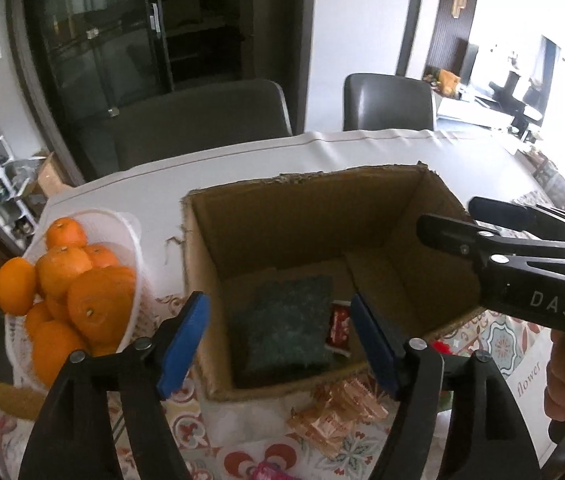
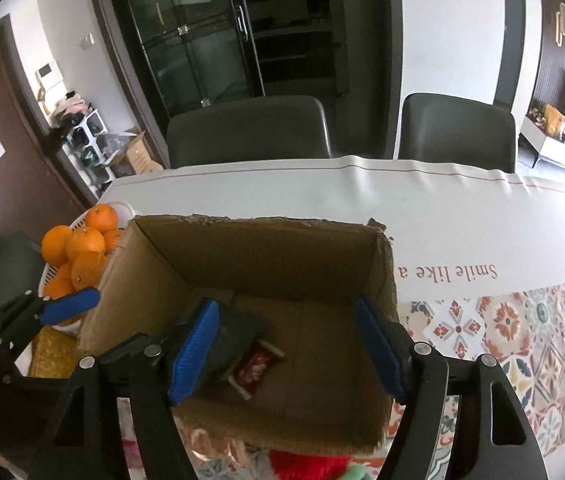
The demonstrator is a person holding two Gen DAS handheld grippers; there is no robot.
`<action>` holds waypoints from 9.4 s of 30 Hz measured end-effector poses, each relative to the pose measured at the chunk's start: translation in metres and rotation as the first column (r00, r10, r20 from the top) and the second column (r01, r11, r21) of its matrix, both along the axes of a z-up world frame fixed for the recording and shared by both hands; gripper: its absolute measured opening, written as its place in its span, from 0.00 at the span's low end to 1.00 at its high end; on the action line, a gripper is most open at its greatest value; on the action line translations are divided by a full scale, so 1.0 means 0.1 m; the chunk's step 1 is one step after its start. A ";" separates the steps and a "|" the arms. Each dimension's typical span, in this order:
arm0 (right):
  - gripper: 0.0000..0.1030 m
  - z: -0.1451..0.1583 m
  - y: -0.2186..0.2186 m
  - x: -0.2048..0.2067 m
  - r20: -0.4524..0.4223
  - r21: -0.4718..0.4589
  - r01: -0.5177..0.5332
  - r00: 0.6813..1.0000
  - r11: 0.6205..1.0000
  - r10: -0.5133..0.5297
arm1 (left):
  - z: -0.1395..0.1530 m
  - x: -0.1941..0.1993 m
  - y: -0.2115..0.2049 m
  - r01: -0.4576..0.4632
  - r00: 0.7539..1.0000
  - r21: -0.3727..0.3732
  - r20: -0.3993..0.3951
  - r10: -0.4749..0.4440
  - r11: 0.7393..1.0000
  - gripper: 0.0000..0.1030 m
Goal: Organize soft objects
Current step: 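Release the glove and candy into the cardboard box with both grippers, then grasp the yellow Minion strap with the left gripper while the right gripper grasps the white bunny, then lift the strap with the left gripper while the right gripper carries the bunny toward the box, then release the strap and bunny into the box with both grippers, then move the left gripper to the Fortune Biscuits packet while the right gripper approaches the tissue pack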
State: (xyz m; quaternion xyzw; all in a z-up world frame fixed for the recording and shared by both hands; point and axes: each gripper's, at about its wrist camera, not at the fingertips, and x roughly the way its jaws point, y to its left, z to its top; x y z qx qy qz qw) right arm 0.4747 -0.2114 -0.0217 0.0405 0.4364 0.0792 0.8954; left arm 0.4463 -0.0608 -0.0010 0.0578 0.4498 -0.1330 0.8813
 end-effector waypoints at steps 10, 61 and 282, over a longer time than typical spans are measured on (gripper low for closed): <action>0.70 0.18 -0.03 -0.36 0.031 -0.013 0.052 0.998 0.999 -0.052 | 0.22 -0.43 0.09 -0.040 0.999 -0.015 -0.004 0.040 0.999 0.76; 0.70 -0.63 0.02 -1.44 -0.264 -0.167 -0.097 0.963 0.981 0.050 | -0.73 -1.52 0.15 -0.076 0.925 0.039 -0.369 0.085 0.996 0.78; 0.59 0.08 0.04 -0.15 -0.046 -0.065 -0.061 0.997 0.996 0.058 | 0.41 -0.21 -0.24 0.069 0.997 0.015 -0.023 -0.069 0.997 0.65</action>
